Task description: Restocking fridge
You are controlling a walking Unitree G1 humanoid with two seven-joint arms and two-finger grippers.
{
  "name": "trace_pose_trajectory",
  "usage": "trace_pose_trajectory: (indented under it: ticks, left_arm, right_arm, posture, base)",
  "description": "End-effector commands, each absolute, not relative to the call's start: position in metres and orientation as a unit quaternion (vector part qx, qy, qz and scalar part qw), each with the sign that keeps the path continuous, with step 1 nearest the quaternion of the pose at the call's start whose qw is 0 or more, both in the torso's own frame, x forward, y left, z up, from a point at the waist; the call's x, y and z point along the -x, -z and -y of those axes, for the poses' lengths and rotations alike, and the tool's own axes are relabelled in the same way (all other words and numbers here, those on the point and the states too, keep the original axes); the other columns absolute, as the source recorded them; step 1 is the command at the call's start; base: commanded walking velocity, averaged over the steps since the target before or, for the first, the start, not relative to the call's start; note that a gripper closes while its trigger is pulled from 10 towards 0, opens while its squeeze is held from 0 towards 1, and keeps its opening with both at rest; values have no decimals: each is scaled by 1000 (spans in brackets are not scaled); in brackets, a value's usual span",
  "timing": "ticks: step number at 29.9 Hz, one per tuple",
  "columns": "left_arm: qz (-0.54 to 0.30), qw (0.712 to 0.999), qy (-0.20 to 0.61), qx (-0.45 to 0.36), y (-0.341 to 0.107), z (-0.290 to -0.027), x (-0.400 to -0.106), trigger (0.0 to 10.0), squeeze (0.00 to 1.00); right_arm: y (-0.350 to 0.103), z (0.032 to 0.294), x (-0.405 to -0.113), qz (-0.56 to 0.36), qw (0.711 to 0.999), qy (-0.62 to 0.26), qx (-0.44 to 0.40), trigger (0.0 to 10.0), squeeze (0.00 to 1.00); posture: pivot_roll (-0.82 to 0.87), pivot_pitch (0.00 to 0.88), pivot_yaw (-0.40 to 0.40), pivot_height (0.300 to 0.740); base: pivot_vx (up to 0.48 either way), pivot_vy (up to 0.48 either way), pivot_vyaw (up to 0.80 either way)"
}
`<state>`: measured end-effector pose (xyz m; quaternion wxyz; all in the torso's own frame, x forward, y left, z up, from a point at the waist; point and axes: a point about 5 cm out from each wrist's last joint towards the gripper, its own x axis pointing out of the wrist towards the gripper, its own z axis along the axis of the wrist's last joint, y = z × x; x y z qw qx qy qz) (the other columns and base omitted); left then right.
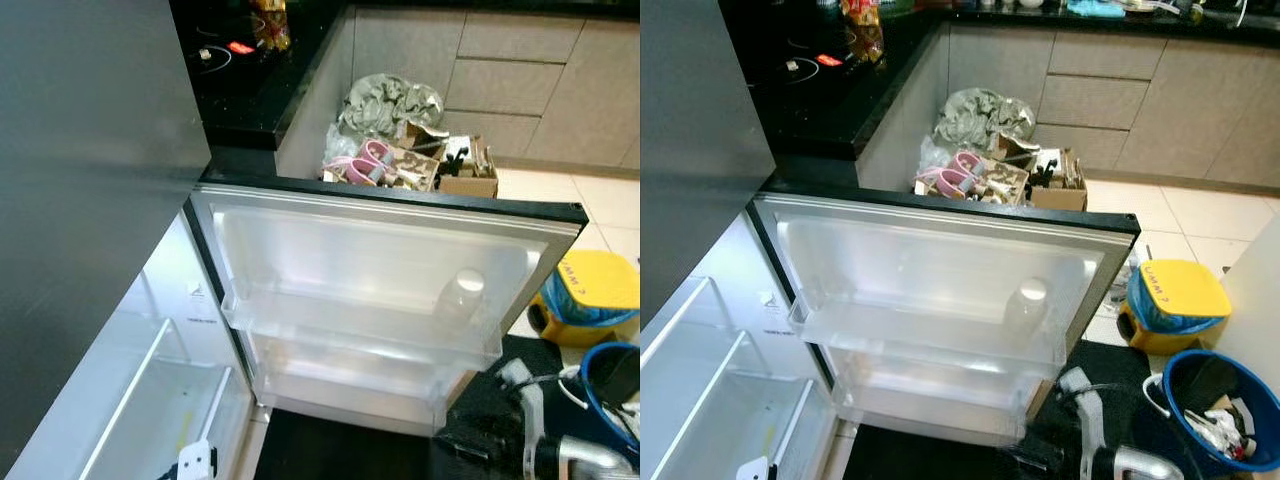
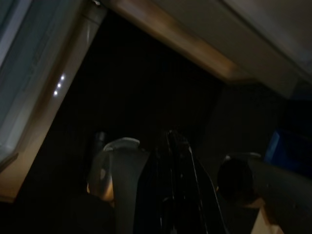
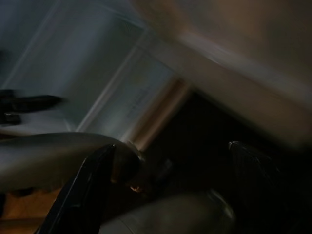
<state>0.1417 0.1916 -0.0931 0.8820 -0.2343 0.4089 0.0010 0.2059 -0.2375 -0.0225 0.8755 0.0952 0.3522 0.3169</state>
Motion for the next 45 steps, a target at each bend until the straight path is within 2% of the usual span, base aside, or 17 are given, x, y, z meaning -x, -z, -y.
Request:
trace_pose_trajectory:
  ticks: [1, 3, 10, 11, 12, 15, 21, 27, 30, 38, 45]
  left_arm:
    - [-420, 878, -6, 228, 95, -194, -136, 10000, 0]
    - [-423, 878, -10, 224, 96, -195, -135, 10000, 0]
    - [-428, 876, -16, 222, 96, -196, -134, 10000, 0]
    - [-432, 875, -18, 215, 96, -197, -135, 10000, 0]
    - [-429, 877, -28, 214, 95, -201, -138, 10000, 0]
    - [-415, 882, -44, 217, 92, -208, -145, 10000, 0]
    - [-432, 875, -65, 208, 95, -213, -135, 10000, 0]
    - [-423, 872, -90, 229, 95, -212, -138, 10000, 0]
    - [-428, 871, -108, 218, 93, -218, -143, 10000, 0]
    - [-400, 875, -149, 229, 84, -235, -158, 10000, 0]
    - [-416, 874, -139, 207, 84, -233, -160, 10000, 0]
  right_arm:
    - [31, 242, -200, -367, 883, -279, -91, 10000, 0]
    - [44, 245, -191, -386, 894, -212, -87, 10000, 0]
    - [58, 256, -181, -415, 902, -92, -71, 10000, 0]
    - [60, 261, -178, -417, 904, -45, -83, 10000, 0]
    - [63, 264, -175, -424, 902, -9, -81, 10000, 0]
    - [70, 263, -166, -445, 893, 25, -67, 10000, 0]
    - [80, 255, -155, -472, 879, 47, -52, 10000, 0]
    - [85, 241, -152, -492, 870, 21, -32, 10000, 0]
    - [86, 230, -160, -494, 869, 9, -15, 10000, 0]
    - [83, 221, -172, -486, 874, 4, -3, 10000, 0]
    - [82, 214, -179, -484, 875, -10, 10, 10000, 0]
  posture:
    - [-42, 66, -11, 740]
    - [-42, 66, -11, 740]
    - [-54, 58, -8, 740]
    - [-42, 58, -11, 740]
    - [-24, 50, -16, 740]
    - [-11, 48, -13, 740]
    - [-37, 38, -6, 740]
    - [-11, 26, -13, 740]
    - [-33, 4, -1, 740]
    - [-6, 0, 10, 740]
    - [-12, 0, 18, 740]
  base:
    - [0, 0, 0]
    - [0, 0, 0]
    - [0, 0, 0]
    - [0, 0, 0]
    - [0, 0, 0]
    - [0, 0, 0]
    - [0, 0, 0]
    - [0, 0, 0]
    - [0, 0, 0]
    - [0, 0, 0]
    - [0, 0, 0]
